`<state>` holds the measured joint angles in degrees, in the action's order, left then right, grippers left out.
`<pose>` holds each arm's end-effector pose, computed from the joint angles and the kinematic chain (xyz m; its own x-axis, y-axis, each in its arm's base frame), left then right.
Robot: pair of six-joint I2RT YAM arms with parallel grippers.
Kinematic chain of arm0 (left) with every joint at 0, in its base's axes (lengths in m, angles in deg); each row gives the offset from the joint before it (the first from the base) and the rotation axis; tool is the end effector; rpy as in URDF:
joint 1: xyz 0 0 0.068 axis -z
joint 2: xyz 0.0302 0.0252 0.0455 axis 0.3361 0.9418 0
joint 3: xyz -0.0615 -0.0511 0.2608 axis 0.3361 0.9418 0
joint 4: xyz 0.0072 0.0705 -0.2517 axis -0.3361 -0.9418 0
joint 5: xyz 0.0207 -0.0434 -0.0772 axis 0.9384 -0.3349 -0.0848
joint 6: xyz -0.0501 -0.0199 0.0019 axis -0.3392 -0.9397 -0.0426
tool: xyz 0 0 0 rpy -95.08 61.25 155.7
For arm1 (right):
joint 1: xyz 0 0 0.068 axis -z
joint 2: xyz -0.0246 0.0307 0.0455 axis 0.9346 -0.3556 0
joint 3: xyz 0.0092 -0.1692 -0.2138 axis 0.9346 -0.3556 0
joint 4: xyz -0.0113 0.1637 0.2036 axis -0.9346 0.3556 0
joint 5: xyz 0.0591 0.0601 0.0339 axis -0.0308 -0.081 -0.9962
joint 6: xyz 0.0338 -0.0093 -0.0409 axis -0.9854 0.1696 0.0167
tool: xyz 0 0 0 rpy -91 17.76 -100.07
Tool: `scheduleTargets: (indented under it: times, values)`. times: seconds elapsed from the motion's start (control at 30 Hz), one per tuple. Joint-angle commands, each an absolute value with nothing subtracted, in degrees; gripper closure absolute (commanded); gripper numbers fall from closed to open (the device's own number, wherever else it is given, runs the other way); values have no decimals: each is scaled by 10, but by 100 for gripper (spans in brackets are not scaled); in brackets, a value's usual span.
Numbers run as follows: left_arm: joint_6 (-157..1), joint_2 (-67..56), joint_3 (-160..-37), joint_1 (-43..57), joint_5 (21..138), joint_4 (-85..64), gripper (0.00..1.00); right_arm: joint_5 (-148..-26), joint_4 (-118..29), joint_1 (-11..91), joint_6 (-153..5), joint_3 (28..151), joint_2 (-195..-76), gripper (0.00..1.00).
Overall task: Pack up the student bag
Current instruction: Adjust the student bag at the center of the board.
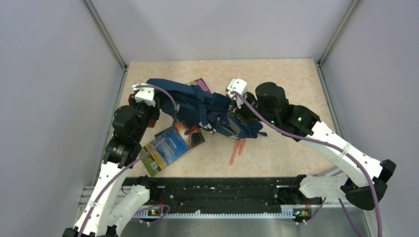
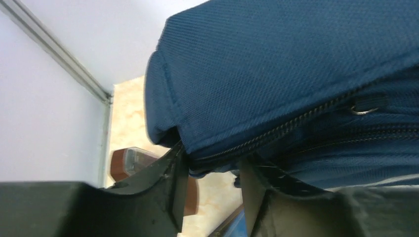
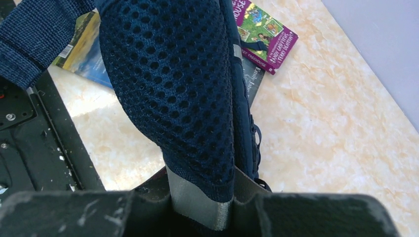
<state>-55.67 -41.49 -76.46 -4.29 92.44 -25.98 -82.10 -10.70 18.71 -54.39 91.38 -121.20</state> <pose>0.1515 -0.0384 0.3794 -0.0146 0.1931 -0.9811 0.1874 0.9643 0.1870 0.1561 0.1923 0.4146 -0.0731 -0.4406 -0.8947 -0.8403 0.5105 -0.1827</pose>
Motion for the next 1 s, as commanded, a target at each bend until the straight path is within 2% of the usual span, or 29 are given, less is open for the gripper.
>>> scheduleTargets:
  times: [0.0, 0.03, 0.07, 0.27, 0.4, 0.47, 0.6, 0.7, 0.8, 0.97]
  values:
    - [-559, -403, -787, -44, 883, -232, 80, -852, -248, 188, -532, 975, -1176, 100]
    - [-558, -402, -787, -44, 879, -234, 94, -848, -249, 188, -531, 972, -1180, 100]
    - [-558, -402, -786, -44, 878, -234, 100, -842, -254, 188, -532, 967, -1184, 100]
    - [-559, -435, -764, -44, 878, -228, 100, -795, -311, 189, -542, 942, -1216, 100]
    - [-570, -447, -763, -44, 898, -247, 100, -703, -344, 189, -537, 946, -1256, 100]
    - [-579, -439, -774, -44, 911, -269, 100, -666, -365, 189, -532, 945, -1277, 85]
    - [-596, -405, -795, -47, 940, -314, 100, -615, -401, 198, -537, 942, -1310, 40]
    - [-608, -375, -813, -52, 960, -338, 100, -575, -420, 204, -540, 937, -1320, 19]
    - [-623, -346, -829, -58, 970, -356, 100, -554, -434, 204, -543, 925, -1307, 10]
    - [-636, -336, -833, -69, 984, -359, 100, -553, -463, 206, -560, 890, -1252, 4]
